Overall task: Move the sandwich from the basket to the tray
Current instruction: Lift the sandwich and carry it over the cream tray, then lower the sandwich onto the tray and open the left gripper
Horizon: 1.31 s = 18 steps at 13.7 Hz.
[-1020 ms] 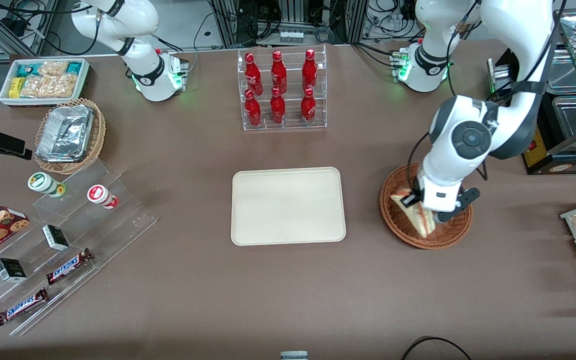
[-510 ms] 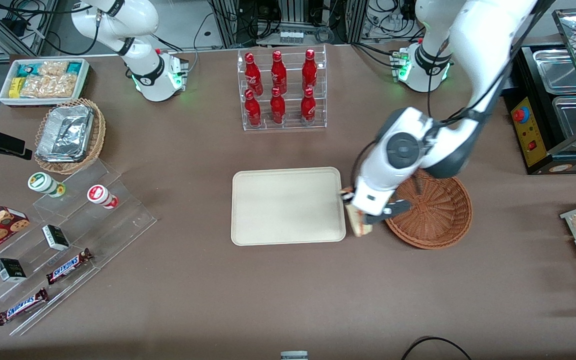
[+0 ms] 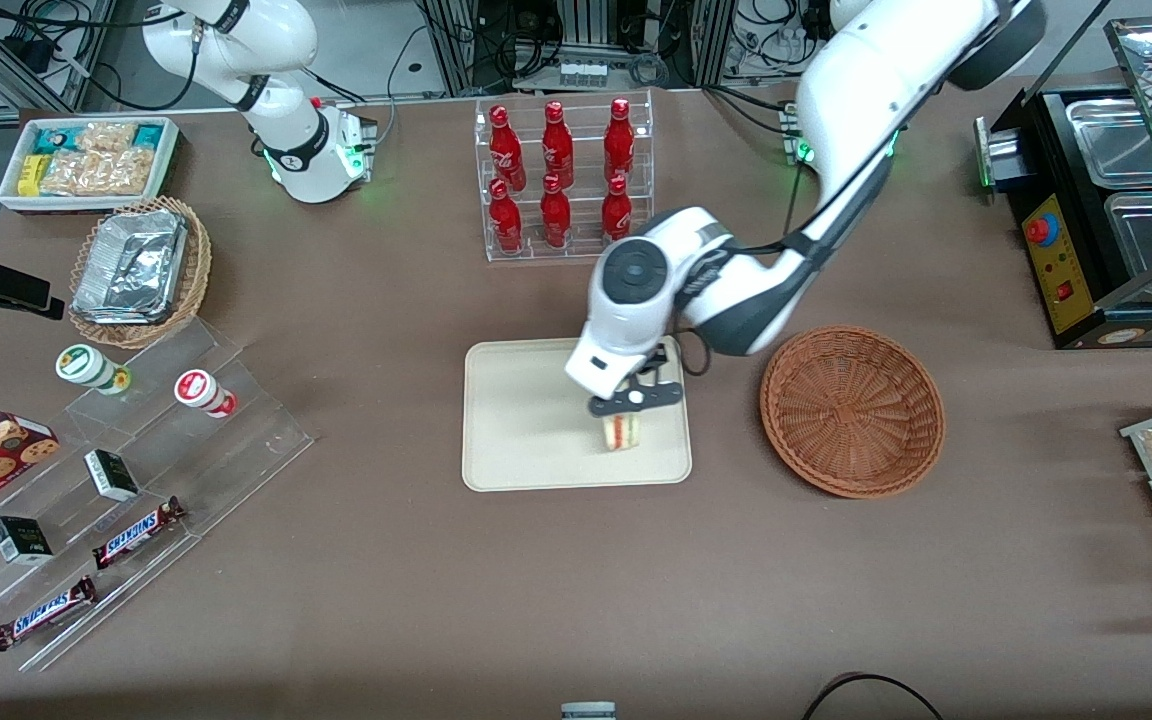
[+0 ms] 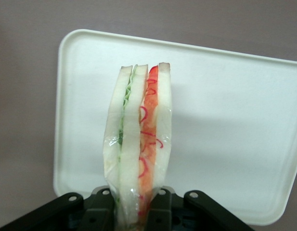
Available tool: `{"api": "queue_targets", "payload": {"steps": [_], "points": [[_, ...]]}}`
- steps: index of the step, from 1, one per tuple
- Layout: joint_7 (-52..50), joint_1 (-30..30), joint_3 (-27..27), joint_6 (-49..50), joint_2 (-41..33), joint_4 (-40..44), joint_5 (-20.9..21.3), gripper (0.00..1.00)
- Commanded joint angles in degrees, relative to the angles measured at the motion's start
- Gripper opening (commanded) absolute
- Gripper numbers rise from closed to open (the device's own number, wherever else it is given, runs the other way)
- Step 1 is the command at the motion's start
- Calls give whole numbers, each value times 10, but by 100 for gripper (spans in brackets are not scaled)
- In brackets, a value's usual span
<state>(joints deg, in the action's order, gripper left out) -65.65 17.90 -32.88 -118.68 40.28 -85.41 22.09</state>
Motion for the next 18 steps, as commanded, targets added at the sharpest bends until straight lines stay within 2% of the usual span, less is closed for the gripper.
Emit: {"api": "queue_targets", "payload": {"steps": [1, 5, 9, 12, 15, 16, 17, 18], "points": [[-63, 51, 3, 31, 73, 90, 56, 0], [-78, 113, 52, 43, 104, 135, 60, 0], [-82, 115, 54, 43, 125, 154, 58, 0], [-82, 115, 55, 42, 133, 156, 26, 0], [-82, 115, 55, 38, 139, 158, 26, 0], [-81, 115, 55, 37, 140, 158, 26, 59], [-77, 114, 55, 37, 141, 158, 27, 100], [-74, 114, 55, 36, 141, 158, 27, 100]]}}
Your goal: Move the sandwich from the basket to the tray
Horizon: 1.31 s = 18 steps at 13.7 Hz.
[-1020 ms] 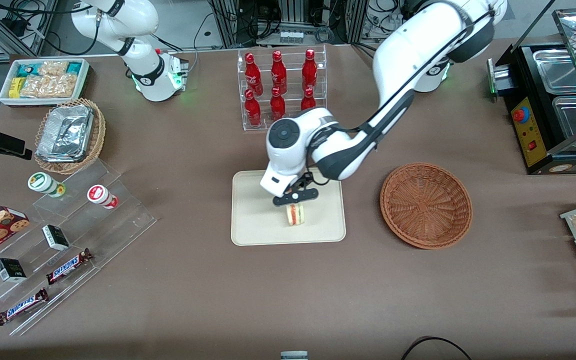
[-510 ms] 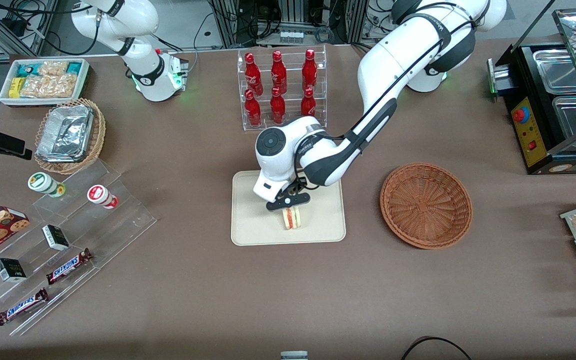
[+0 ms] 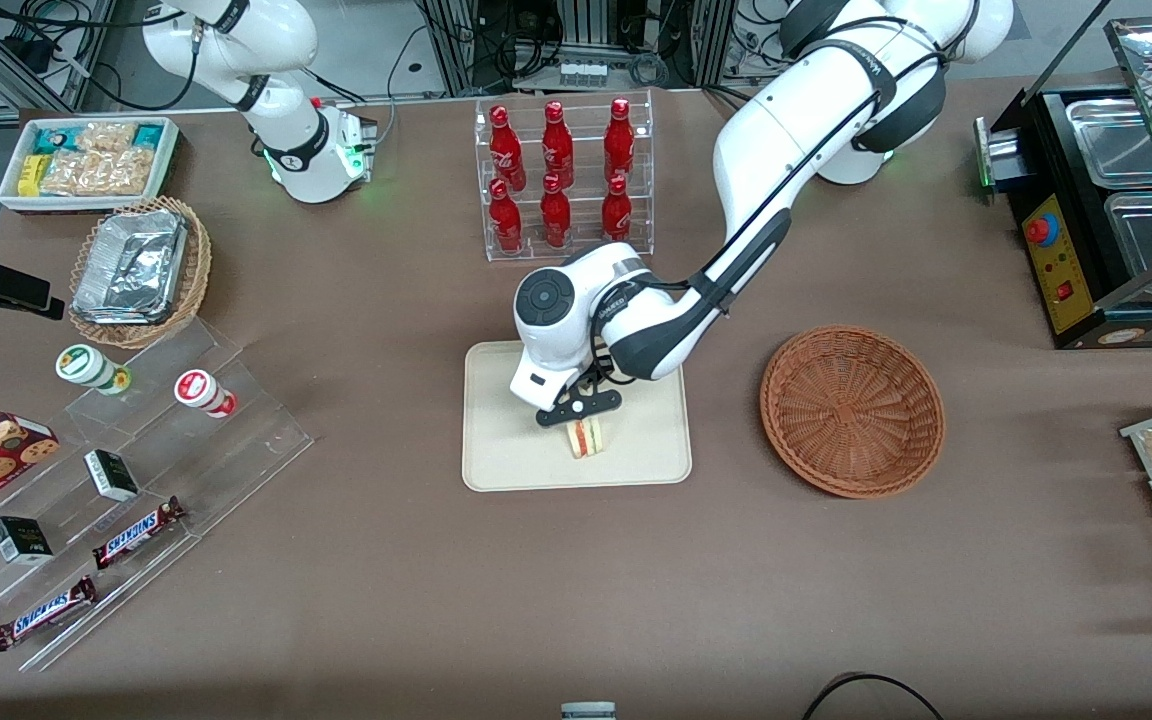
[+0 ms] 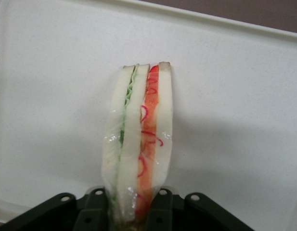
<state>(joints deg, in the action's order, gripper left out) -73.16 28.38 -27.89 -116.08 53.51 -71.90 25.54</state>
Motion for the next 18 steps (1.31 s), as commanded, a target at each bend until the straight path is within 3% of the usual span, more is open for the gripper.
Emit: {"api": "queue_targets", "payload": {"steps": [1, 9, 11, 13, 16, 18], "points": [[1, 9, 5, 11, 8, 23, -8, 100], [40, -2, -1, 68, -78, 23, -10, 100], [64, -4, 0, 95, -104, 24, -36, 100], [88, -31, -1, 114, -129, 24, -72, 100], [138, -36, 5, 157, -157, 23, -66, 100], [152, -85, 6, 160, -179, 5, -73, 100]]}}
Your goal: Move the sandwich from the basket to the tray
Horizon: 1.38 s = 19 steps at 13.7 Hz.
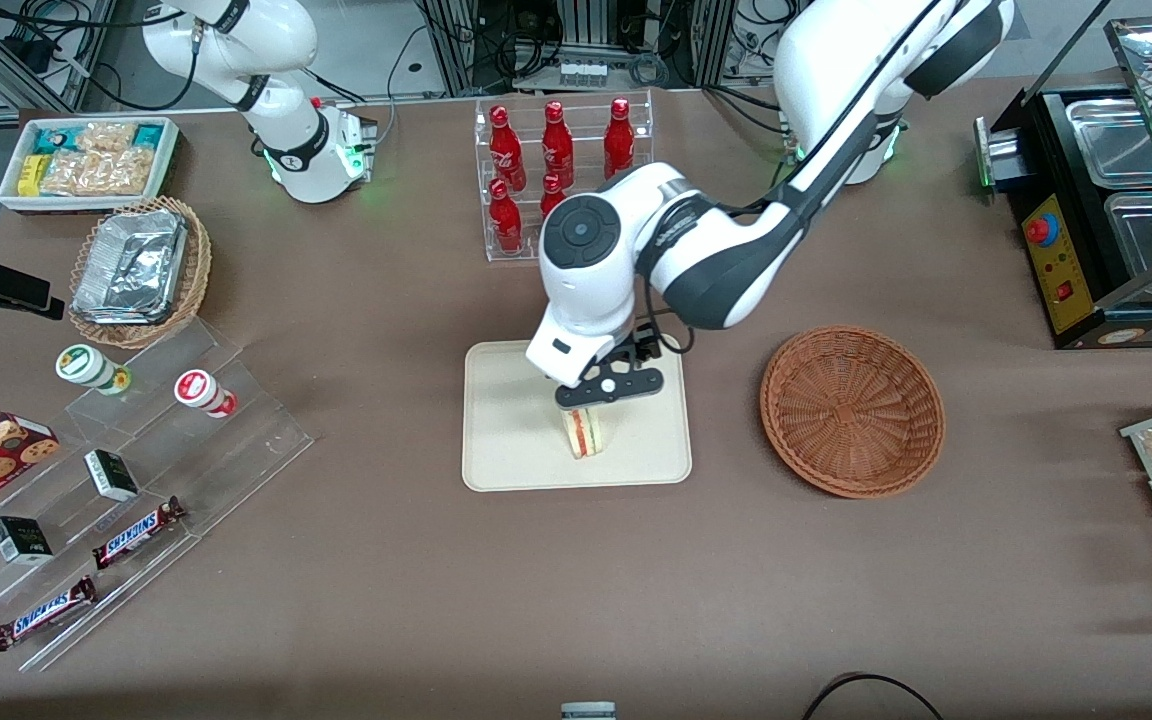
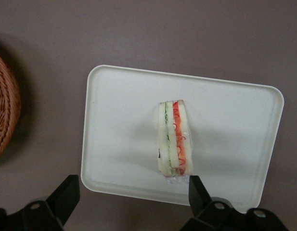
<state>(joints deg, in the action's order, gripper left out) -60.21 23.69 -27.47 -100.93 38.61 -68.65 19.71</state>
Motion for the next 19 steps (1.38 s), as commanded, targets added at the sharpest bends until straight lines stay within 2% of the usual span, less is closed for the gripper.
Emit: {"api": "queue_targets", "payload": {"steps": [1, 5, 7, 9, 13, 14, 15, 17, 19], "points": [[48, -56, 0, 5, -48, -50, -15, 100], [139, -139, -1, 6, -98, -107, -30, 100], [217, -183, -1, 1, -138, -149, -71, 100], [269, -222, -2, 0, -171, -187, -77, 100], [357, -272, -1, 12, -222, -218, -97, 100], [393, -280, 5, 13, -241, -234, -115, 100], [427, -290, 20, 14, -261, -249, -130, 100], [474, -270, 84, 48, -293, -255, -171, 100], [508, -261, 126, 91, -324, -254, -184, 100]]}}
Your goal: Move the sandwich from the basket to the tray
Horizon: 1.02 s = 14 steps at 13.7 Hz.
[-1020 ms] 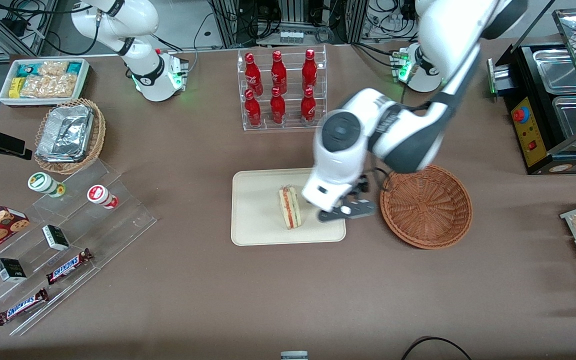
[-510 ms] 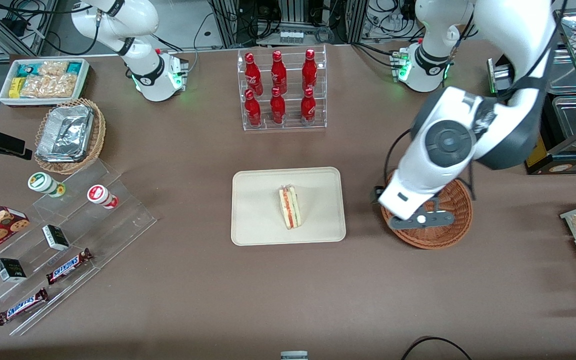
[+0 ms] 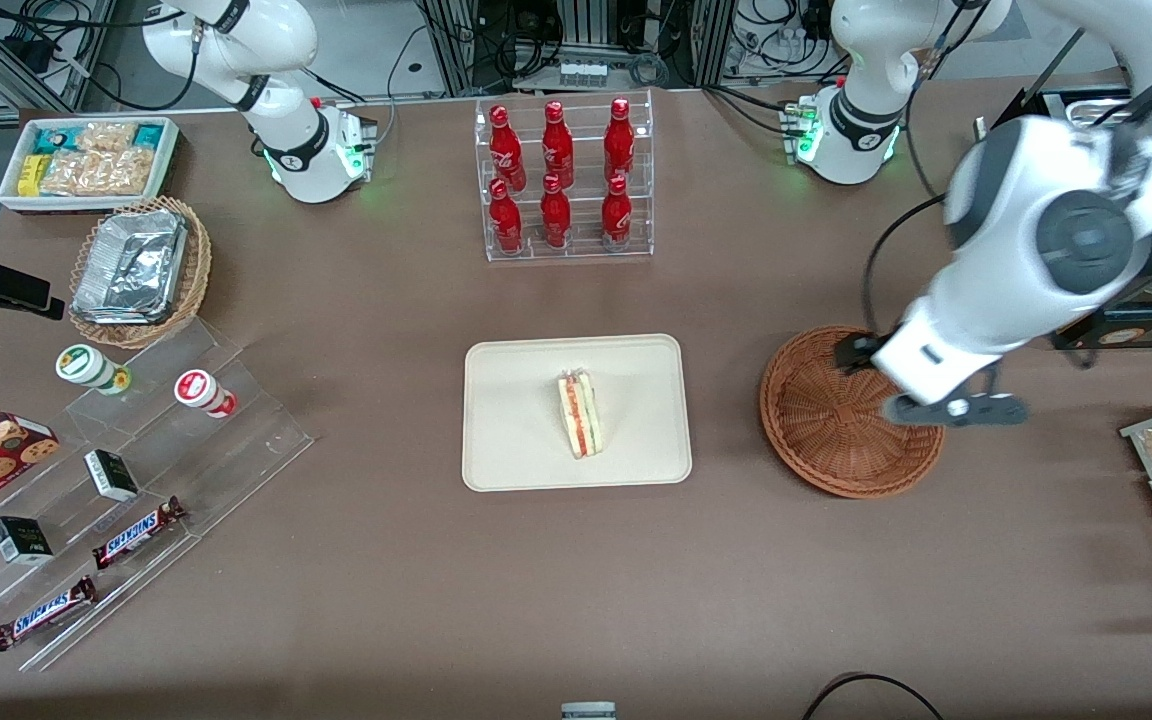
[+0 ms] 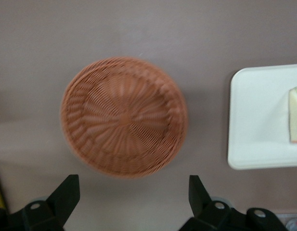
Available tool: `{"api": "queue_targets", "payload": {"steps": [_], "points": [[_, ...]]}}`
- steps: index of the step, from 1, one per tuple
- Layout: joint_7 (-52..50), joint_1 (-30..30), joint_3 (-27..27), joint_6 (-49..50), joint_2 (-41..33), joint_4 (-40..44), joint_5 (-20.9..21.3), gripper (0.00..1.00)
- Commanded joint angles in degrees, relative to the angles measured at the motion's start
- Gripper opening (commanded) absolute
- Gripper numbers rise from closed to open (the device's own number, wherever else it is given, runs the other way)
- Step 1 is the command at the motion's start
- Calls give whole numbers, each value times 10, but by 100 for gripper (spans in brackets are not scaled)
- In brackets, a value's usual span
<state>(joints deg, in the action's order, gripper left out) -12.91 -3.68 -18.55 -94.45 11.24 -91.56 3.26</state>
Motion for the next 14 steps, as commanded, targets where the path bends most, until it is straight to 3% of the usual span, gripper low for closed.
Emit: {"api": "queue_targets", "payload": {"steps": [1, 8, 11, 14], "points": [[64, 19, 52, 51, -67, -24, -19, 100], [118, 44, 141, 128, -113, -20, -20, 100], [120, 45, 184, 156, -122, -5, -45, 100], [120, 45, 199, 151, -132, -7, -45, 100]]}}
